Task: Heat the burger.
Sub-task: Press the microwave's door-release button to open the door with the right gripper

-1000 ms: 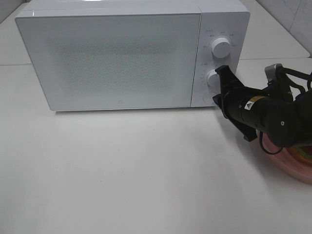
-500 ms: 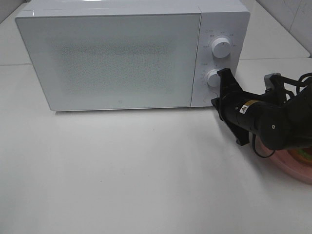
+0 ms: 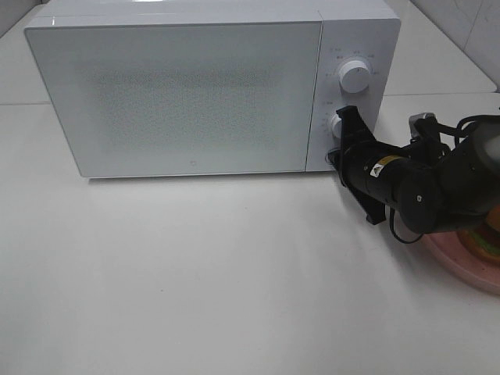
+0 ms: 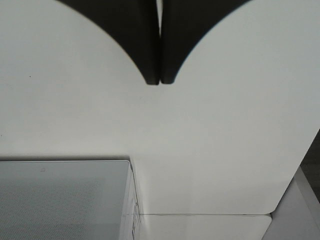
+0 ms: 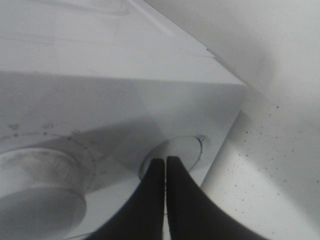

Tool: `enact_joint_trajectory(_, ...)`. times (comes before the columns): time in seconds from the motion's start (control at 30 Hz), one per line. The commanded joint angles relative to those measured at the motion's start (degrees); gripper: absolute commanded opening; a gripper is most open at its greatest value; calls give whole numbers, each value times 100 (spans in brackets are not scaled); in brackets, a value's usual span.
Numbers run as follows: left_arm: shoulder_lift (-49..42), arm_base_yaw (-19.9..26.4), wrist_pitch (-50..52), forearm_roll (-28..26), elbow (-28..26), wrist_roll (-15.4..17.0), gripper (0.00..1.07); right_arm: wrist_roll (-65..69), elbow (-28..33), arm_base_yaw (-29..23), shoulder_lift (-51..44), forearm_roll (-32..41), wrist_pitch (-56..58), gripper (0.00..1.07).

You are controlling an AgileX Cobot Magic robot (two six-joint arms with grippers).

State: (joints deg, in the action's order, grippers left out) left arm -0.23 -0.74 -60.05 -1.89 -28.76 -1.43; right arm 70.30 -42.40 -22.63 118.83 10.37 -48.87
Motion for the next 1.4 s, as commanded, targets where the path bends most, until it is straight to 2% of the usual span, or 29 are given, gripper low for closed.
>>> enact_joint_trajectory(0.03, -126, -34, 40, -23, 6, 6, 0, 29, -132, -6, 23, -80, -212, 0)
enact_joint_trajectory(0.43, -126, -34, 40, -23, 6, 6, 0, -212, -264, 17, 57, 281, -516, 0)
enact_joint_trajectory(1.07, -126, -34, 40, -23, 6, 6, 0, -476, -951, 17, 74, 281, -510, 0)
enact_joint_trajectory(1.4, -126, -34, 40, -23, 6, 6, 0, -527, -1049, 17, 74, 275, -458, 0)
